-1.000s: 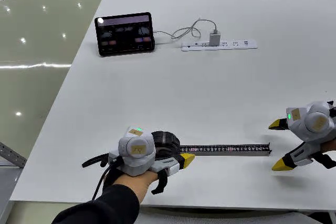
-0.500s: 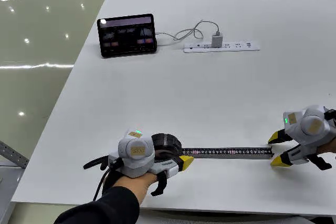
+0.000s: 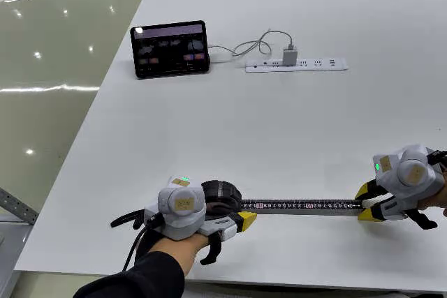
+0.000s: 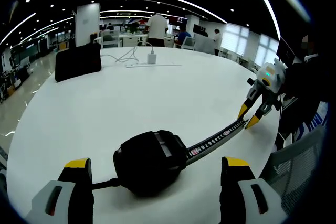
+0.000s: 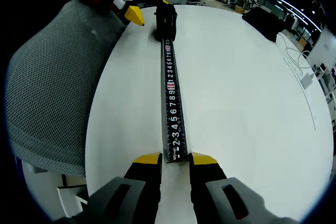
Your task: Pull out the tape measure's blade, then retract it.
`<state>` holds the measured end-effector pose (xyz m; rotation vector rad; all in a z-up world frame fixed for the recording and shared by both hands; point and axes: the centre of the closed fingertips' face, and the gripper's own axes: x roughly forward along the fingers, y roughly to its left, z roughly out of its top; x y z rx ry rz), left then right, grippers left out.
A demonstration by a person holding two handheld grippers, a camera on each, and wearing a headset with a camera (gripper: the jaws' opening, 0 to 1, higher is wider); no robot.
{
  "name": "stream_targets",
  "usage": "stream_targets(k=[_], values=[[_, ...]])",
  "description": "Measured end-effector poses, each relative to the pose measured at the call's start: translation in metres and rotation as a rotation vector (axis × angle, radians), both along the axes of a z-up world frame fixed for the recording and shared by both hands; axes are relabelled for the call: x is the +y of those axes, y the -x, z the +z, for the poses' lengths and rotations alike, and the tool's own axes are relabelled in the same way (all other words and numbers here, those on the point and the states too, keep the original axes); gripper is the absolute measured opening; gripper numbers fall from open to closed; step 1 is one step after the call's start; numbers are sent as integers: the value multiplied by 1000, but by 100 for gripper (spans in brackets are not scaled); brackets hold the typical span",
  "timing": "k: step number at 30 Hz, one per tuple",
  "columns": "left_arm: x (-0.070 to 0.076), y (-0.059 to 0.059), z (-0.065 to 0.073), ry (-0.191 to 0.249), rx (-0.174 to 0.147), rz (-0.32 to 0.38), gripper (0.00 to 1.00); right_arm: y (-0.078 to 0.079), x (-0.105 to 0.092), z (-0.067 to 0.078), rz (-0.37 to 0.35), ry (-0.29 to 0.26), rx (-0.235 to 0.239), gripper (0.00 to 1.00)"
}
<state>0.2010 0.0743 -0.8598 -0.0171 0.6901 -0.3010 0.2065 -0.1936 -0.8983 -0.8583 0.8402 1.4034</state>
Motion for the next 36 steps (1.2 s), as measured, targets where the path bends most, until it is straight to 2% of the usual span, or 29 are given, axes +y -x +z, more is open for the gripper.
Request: stream_targets(k=[6,11,15,16,18,23,24,26,29,31,32,33,34,36], values=[[1,-1,0,4,-2,5,95,0,2,-1,39,19,-1,13],[3,-2,0,11,-4,17,93,-1,0,-2,41,25,0,12],[6,-7,3,44,-29,66,88,-2,1,-4,35,63,-8,12],[5,-7,2,53,-19,69,87,-1,1,-4,36,69,-8,12],[7,-9,0,50,-21,83,84,-2,0,-5,34,80,-5,12],[9,-14,-6,84,-7,137,81,-3,-1,-6,2,109,1,12],[8,-14,-7,87,-5,138,80,-4,-1,-7,-15,114,7,12],[5,-16,-5,118,-7,145,80,-5,-1,-7,-59,123,21,12],[6,-17,-8,95,-6,157,78,-5,-1,-7,-46,123,15,12],[6,-16,-11,89,11,166,79,-5,-1,-7,-36,127,9,12],[9,-16,-12,73,12,173,80,-7,-2,-9,-37,129,8,12],[13,-17,-11,44,1,180,80,-7,-2,-9,-39,130,8,12],[15,-19,-8,35,-12,184,80,-7,-2,-9,-38,130,8,12],[18,-22,-4,46,-28,205,78,-8,-2,-9,-55,126,16,11]])
